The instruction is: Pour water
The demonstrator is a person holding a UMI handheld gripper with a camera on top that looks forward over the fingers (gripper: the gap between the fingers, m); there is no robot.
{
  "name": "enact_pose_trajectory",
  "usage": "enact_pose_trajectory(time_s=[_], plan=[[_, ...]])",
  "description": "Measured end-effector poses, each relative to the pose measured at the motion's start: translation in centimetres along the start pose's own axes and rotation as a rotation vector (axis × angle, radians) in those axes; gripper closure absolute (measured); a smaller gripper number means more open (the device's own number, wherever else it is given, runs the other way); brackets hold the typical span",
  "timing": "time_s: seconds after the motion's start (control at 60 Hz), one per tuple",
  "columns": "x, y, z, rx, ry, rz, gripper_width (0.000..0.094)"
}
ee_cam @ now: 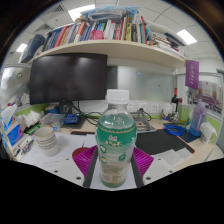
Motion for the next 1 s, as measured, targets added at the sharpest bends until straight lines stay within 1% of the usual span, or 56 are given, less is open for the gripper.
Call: enact_pose_trajectory(time_s=[0.033,0.083,0.15,0.183,0.217,0.233,0.25,0.283,0.3,0.333,0.35,0.467,0.55,0.667,0.8,0.867,1.0], plan=[[0.4,0.3,0.3,0.0,0.0,0.005,0.0402],[0.5,-0.1,0.5,0.019,-0.011,0.007,0.0416],[0.5,-0.1,0.8,0.022,-0.025,0.007,0.0464],[0.5,-0.1,0.9,0.019,-0.031,0.001,0.0473],[0.4,-0.1,1.0,0.019,-0.042,-0.01,0.0524],[0.4,-0.2,1.0,0.019,-0.045,-0.013,0.053],[0.4,-0.1,1.0,0.019,-0.047,-0.016,0.0587],[0.1,-0.1,1.2,0.018,-0.049,-0.016,0.0582],[0.2,-0.2,1.3,0.019,-0.048,-0.023,0.0607],[0.2,-0.2,1.4,0.017,-0.044,-0.036,0.0608],[0.2,-0.2,1.5,0.018,-0.044,-0.041,0.0629],[0.0,-0.3,2.1,0.002,-0.042,-0.078,0.0629],[-0.2,-0.6,2.4,-0.034,-0.034,-0.125,0.0629],[-1.0,-2.7,2.3,-0.083,-0.02,-0.287,0.0628],[-3.1,-5.8,2.7,-0.169,-0.03,-0.552,0.0629],[-4.2,-6.9,3.4,-0.245,-0.026,-0.718,0.0628],[-6.2,-8.3,5.3,-0.346,-0.012,-1.048,0.0629]])
Point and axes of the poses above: the point between the fingertips, and its own axes, seen from behind it with the camera up: x to the right, y down, z forward, the way the camera looks, the point moved 2 cm from there along -z, backward, against the way the camera looks, and after that the axes turned 10 degrees about -y, right-handed, at the moved point
